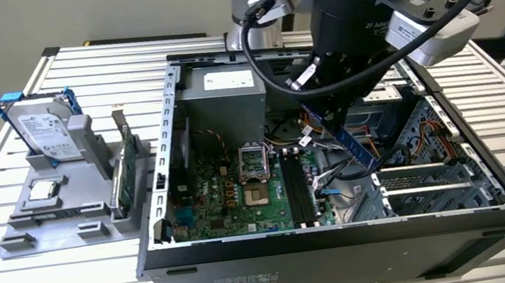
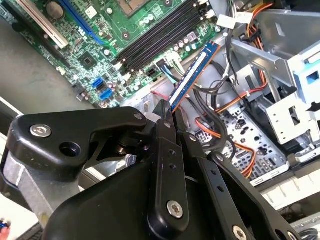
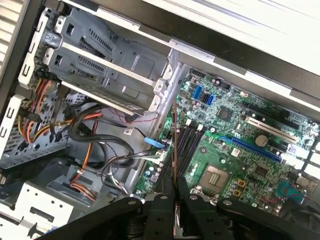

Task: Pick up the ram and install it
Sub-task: 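Insert the ram into the slot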

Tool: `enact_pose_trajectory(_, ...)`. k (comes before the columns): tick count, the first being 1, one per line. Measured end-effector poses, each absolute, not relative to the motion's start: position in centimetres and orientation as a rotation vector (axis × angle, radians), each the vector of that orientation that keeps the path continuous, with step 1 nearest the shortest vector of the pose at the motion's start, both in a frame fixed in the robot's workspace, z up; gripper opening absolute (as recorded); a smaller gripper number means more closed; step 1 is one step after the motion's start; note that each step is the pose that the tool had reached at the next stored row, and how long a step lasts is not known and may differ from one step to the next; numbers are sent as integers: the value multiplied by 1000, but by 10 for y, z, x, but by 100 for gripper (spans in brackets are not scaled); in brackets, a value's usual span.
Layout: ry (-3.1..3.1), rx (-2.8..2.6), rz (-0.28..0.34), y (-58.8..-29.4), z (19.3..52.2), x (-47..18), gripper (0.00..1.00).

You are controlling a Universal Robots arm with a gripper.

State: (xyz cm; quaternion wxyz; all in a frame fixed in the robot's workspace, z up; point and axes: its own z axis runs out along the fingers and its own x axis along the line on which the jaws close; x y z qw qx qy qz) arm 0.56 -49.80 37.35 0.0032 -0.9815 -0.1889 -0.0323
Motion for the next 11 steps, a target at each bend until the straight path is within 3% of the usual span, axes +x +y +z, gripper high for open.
enact_pose_trajectory(11, -436, -3107, -102, -498, 374, 6, 0)
